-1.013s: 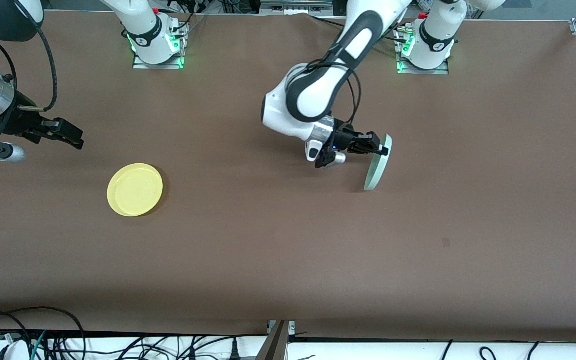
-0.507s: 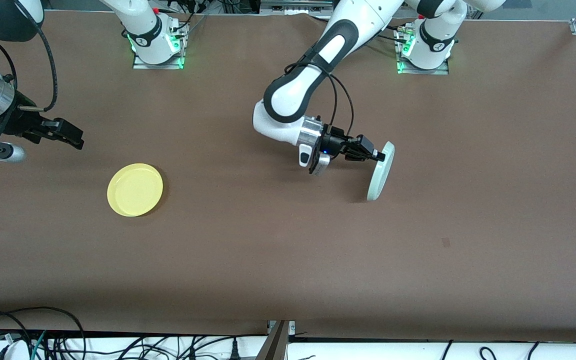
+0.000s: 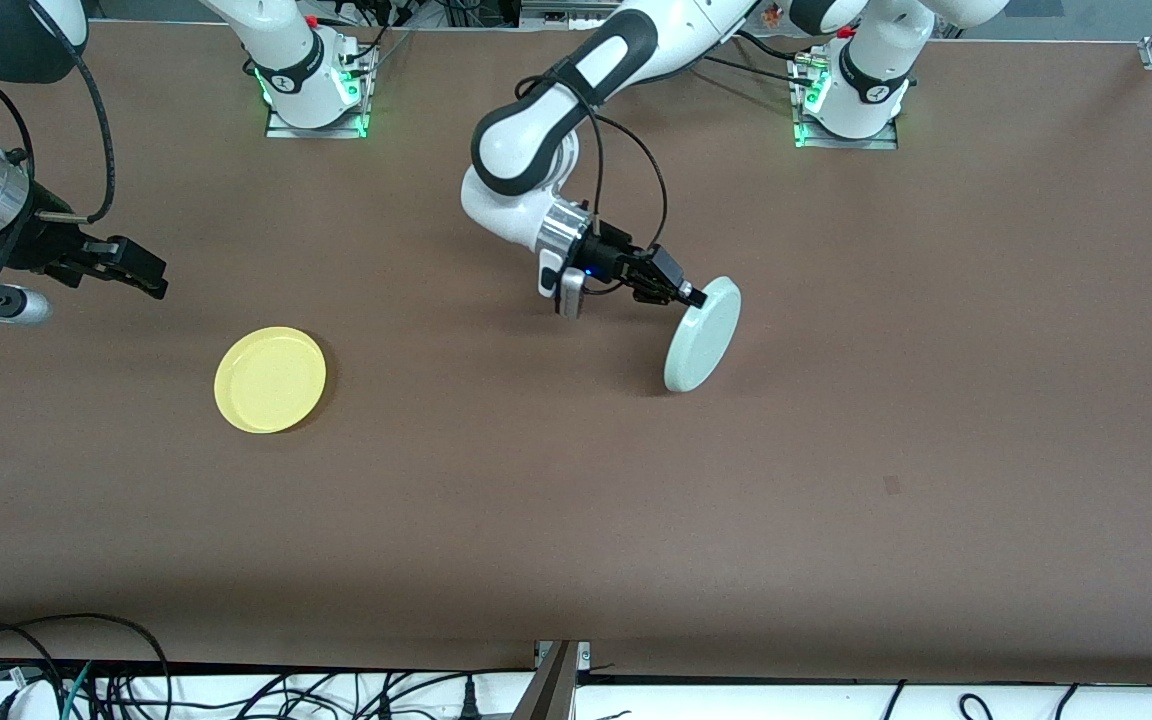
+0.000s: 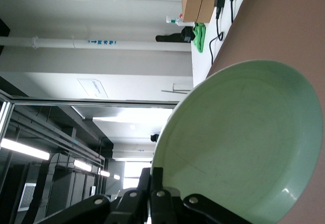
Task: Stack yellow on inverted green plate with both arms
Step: 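Carry the green plate toward the table center with the left gripper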
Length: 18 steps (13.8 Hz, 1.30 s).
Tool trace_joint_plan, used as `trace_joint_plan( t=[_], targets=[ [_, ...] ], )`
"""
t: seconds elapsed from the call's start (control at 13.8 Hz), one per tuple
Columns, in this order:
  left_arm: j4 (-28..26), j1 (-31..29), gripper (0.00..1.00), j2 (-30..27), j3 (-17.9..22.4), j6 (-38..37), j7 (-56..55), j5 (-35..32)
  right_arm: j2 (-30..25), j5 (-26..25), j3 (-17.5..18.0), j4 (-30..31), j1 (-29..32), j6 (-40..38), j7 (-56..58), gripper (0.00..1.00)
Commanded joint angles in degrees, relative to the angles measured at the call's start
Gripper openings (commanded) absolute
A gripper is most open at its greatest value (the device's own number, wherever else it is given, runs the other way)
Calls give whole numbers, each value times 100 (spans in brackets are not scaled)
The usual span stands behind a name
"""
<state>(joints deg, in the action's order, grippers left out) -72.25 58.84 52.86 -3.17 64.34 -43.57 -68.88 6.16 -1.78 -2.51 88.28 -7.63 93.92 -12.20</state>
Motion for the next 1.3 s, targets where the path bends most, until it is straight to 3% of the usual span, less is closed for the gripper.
trace_joint_plan(
  t=[0.0,0.29,0.8,0.87,1.09,1.16,1.23],
  targets=[
    [229,285,0,128,71,174,86,-152,-1,-85,-30,-56,-55,-14,-98,100],
    [229,408,0,163,71,878,33,-160,-1,-85,-30,-56,-55,-14,-98,100],
    [229,453,0,383,80,1283,50,-231,-1,-85,-30,-56,-55,-14,-98,100],
    [229,453,4,383,80,1292,67,-231,-1,-85,-30,-56,-55,-14,-98,100],
    [264,453,28,383,62,1468,129,-213,-10,-85,-30,-56,-55,-14,-98,100],
    [264,453,71,375,53,1494,146,-196,-1,-85,-30,-56,-55,-14,-98,100],
    [264,444,100,357,19,1520,155,-170,-1,-85,-30,-56,-55,-14,-98,100]
  ],
)
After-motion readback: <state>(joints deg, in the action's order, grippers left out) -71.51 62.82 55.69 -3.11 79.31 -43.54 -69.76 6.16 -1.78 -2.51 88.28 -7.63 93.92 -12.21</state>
